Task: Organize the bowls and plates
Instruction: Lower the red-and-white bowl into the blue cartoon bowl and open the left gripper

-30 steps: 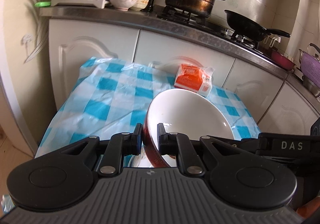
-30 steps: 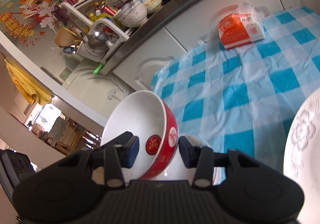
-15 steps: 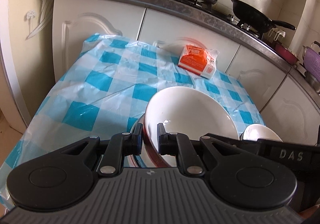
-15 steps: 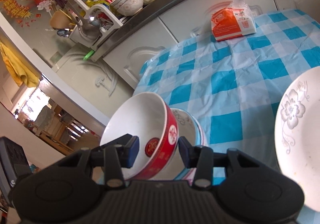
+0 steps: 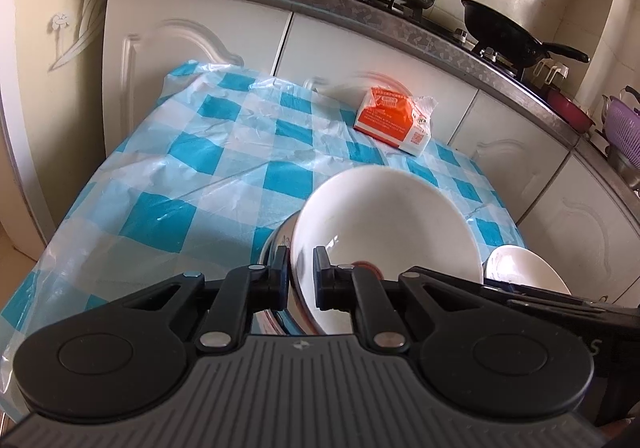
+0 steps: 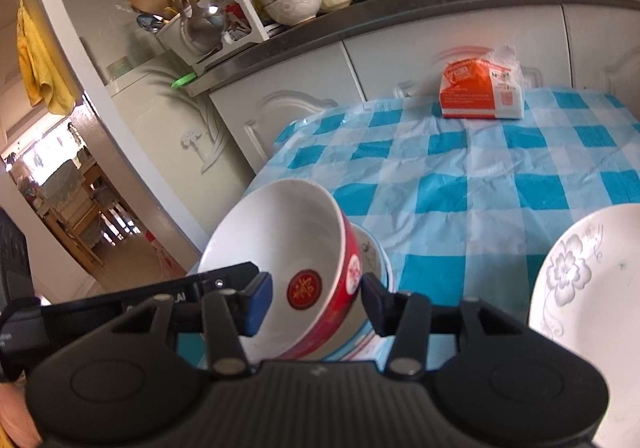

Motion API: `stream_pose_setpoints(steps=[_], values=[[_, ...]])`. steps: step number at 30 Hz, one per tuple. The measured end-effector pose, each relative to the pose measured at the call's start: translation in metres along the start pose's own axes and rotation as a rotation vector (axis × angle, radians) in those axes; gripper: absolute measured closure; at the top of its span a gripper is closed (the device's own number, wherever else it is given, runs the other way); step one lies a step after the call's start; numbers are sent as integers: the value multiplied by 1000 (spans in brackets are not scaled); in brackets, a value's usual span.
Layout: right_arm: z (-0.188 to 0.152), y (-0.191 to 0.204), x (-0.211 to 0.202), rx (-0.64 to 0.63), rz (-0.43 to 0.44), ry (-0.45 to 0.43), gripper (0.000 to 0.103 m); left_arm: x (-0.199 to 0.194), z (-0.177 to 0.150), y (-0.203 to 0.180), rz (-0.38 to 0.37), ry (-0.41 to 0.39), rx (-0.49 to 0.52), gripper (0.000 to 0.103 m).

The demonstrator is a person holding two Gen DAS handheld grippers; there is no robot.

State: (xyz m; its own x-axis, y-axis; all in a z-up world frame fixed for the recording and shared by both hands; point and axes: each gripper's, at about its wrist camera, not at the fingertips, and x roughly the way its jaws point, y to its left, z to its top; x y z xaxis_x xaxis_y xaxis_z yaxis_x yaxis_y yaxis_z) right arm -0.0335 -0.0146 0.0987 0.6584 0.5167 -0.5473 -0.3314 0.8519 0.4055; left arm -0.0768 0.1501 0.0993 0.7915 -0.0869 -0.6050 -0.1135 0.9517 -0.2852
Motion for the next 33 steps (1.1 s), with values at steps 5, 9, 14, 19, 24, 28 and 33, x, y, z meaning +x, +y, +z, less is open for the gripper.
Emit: stream_pose_setpoints(steps=[5, 9, 14, 19, 24, 28, 33], values=[[4, 0, -8, -15, -19, -51, 27, -7, 3, 3, 11, -39, -2, 88], [5, -10, -8, 20, -37, -73, 26, -8, 4, 6, 26, -44, -21, 88], [2, -24, -7, 79, -58, -81, 20, -12, 3, 5, 50, -78, -22, 71], [2, -28, -12, 87, -79, -109, 16, -19, 4, -2, 46, -113, 12, 50], [4, -26, -25, 52, -114, -163, 10, -24, 1, -14, 44, -127, 48, 36], [3, -26, -39, 33, -146, -204, 8, -33, -1, -23, 45, -152, 80, 15], [0, -27, -62, 25, -182, -263, 6, -50, -5, -39, 64, -201, 135, 0]])
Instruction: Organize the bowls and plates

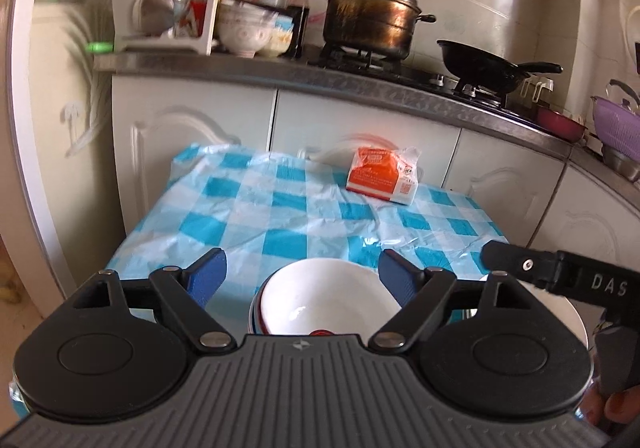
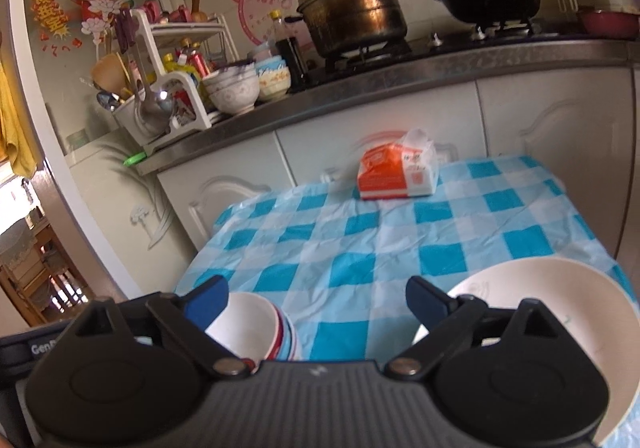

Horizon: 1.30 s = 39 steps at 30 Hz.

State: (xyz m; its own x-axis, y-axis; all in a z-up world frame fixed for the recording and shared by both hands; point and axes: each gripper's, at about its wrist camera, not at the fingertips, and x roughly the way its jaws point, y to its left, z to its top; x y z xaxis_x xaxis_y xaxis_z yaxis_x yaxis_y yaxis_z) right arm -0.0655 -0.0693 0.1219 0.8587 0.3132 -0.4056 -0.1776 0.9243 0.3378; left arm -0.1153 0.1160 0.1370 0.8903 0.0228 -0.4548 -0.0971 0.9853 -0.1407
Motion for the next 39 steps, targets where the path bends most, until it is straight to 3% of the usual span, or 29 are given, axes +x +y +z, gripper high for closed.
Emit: stream_pose_setpoints(steps=[5, 18, 34, 39], values=[[4, -4, -21, -7, -39, -60, 1, -8, 2, -14, -1, 16, 29, 0], [9, -8, -63, -43, -150, -170, 1, -37, 1, -37, 20, -29, 73, 0], [-12, -16, -93, -21, -246, -168, 1, -50, -16, -44, 23, -28, 106, 0], [-24, -13, -98, -35, -261, -174, 1, -47, -26, -46, 17, 7, 118, 0]])
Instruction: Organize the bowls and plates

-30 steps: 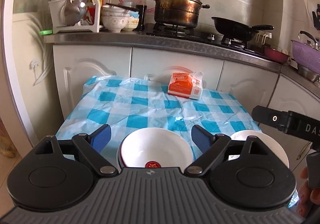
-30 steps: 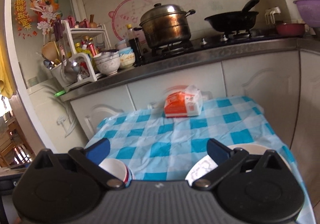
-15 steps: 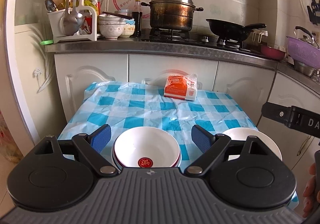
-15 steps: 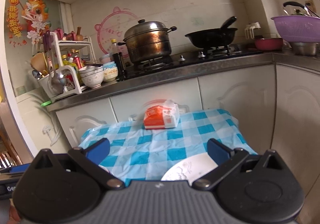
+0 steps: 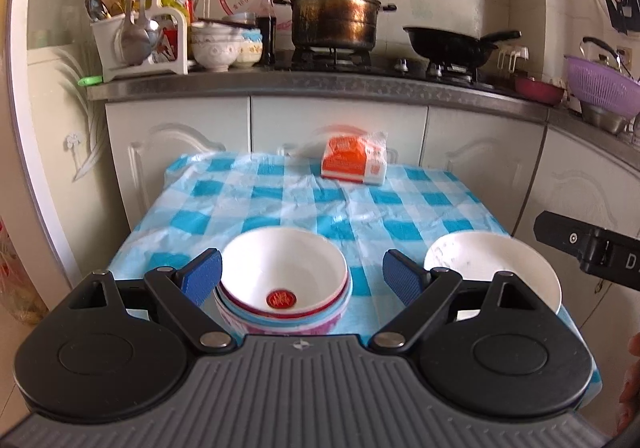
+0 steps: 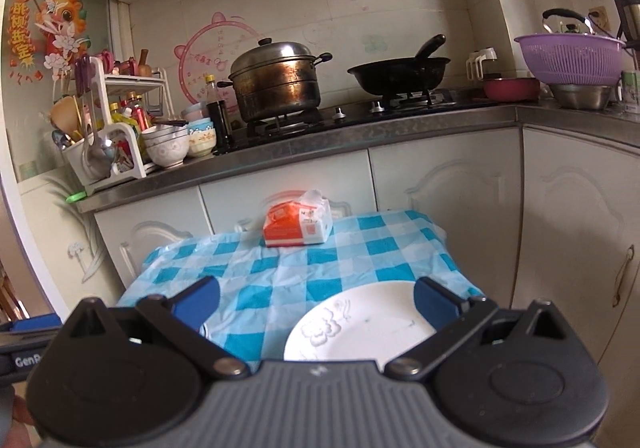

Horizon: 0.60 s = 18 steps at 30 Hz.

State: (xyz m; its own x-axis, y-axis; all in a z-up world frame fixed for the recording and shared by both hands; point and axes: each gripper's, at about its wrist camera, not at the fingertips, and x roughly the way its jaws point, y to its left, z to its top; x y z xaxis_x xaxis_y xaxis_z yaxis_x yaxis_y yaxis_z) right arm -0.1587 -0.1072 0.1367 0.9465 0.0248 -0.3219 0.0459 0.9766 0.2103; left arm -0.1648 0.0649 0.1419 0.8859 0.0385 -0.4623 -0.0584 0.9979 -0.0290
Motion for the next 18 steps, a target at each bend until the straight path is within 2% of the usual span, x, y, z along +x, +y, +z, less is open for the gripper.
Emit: stream_pose_setpoints(steps=[6, 13, 18], values=[[-14, -2, -3, 7, -21, 6, 1, 7, -15, -6, -11, 54, 14, 0], [-34, -1, 4, -3, -16, 90, 1, 17, -26, -9, -30, 103, 22, 0], [-37, 0, 5, -16, -18, 88, 1, 20, -31, -10, -36, 115, 21, 0]])
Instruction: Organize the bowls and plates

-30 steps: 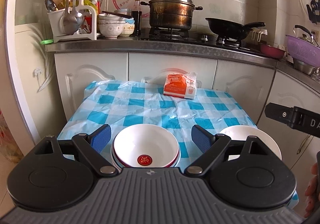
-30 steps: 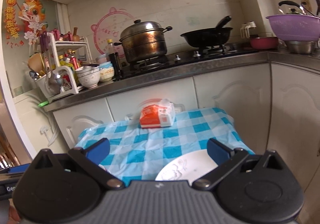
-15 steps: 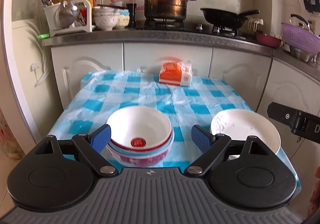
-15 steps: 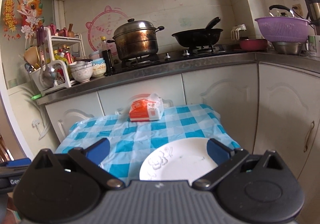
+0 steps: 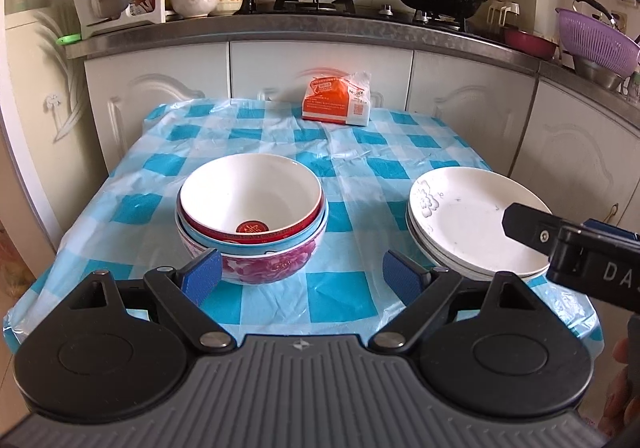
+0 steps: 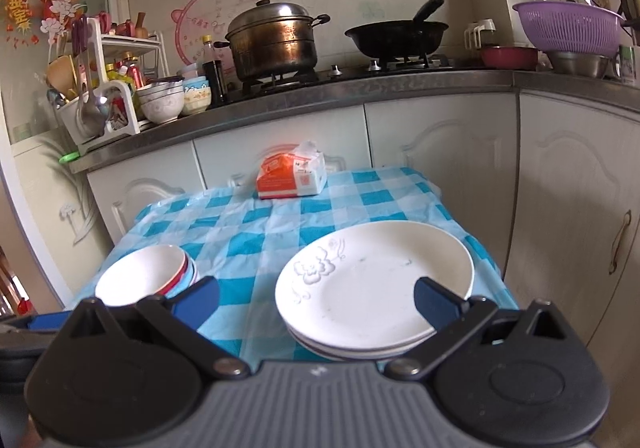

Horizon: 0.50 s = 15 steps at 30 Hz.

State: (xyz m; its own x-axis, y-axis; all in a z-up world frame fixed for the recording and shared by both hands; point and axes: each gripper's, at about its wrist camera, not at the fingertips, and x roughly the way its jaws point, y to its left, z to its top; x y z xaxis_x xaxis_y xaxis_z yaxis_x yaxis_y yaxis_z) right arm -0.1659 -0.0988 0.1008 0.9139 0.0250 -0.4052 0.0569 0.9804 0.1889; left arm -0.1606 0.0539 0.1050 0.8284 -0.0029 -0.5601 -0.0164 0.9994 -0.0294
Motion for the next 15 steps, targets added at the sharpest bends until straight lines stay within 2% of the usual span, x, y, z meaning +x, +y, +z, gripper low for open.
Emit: stream_pose_setpoints(steps=[15], values=[[-5, -3, 3, -8, -7, -4, 1, 4, -2, 1, 13, -1, -1, 0]])
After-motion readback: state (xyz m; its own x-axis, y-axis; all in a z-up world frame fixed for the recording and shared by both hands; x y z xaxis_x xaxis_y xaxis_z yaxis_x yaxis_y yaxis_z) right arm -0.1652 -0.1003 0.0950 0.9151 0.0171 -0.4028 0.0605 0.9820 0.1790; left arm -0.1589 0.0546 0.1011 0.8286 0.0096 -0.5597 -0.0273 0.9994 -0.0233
